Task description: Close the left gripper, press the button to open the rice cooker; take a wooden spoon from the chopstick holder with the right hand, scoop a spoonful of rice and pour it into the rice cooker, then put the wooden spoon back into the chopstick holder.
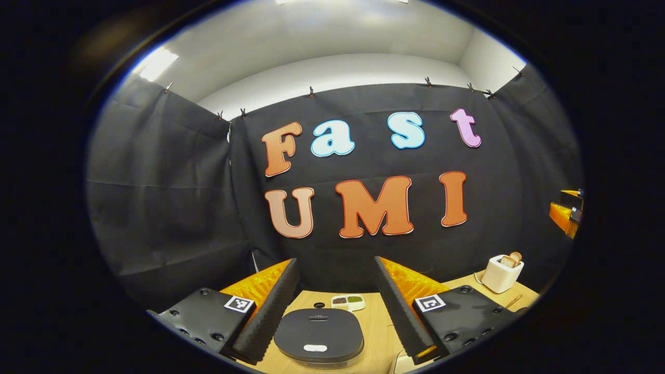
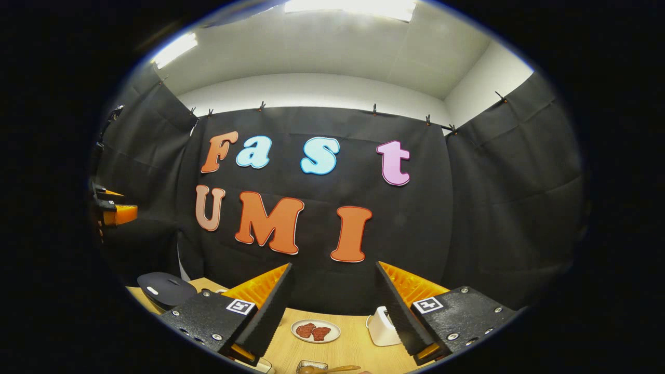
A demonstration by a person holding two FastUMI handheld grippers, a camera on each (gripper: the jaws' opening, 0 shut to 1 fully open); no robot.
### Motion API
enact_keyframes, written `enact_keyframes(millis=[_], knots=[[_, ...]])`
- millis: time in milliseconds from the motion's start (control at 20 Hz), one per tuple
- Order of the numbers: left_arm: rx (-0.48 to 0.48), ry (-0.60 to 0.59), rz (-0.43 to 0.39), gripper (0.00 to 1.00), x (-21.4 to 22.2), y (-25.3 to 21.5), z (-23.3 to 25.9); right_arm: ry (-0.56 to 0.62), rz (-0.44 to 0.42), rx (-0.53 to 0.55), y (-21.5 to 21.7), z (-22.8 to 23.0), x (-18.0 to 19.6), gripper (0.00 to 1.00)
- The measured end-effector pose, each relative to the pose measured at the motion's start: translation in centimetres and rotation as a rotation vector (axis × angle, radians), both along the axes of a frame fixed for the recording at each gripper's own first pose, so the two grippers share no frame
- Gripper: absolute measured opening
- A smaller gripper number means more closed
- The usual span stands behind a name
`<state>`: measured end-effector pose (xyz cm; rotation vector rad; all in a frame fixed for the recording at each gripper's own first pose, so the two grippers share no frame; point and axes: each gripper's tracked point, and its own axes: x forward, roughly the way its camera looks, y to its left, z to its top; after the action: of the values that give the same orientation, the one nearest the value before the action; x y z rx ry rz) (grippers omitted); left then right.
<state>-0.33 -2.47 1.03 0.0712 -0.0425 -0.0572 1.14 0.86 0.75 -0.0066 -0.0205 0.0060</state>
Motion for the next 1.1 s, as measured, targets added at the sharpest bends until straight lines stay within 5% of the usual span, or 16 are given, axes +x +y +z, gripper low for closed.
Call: enact_keyframes(millis=[650,900,1050,1100], knots=[[0.011,0.012,-0.041,0.94,0.6,-0.7,-0.5,0.042,-0.002,-0.012,0.8,-1.8,-0.2,0.95],[0.009,0.046,-0.025,0.46,1.2,0.9,-1.5,0.078,0.001,-0.007,1.3,-3.2,-0.1,0.95],[-0.011,0.104,-0.016,0.07,1.6,1.8,-2.7,0.082,-0.002,-0.014,1.4,-3.5,0.1,0.95],[-0.009,0.117,-0.014,0.07,1.6,1.8,-2.9,0.083,0.001,-0.014,1.6,-3.5,0.3,0.95]])
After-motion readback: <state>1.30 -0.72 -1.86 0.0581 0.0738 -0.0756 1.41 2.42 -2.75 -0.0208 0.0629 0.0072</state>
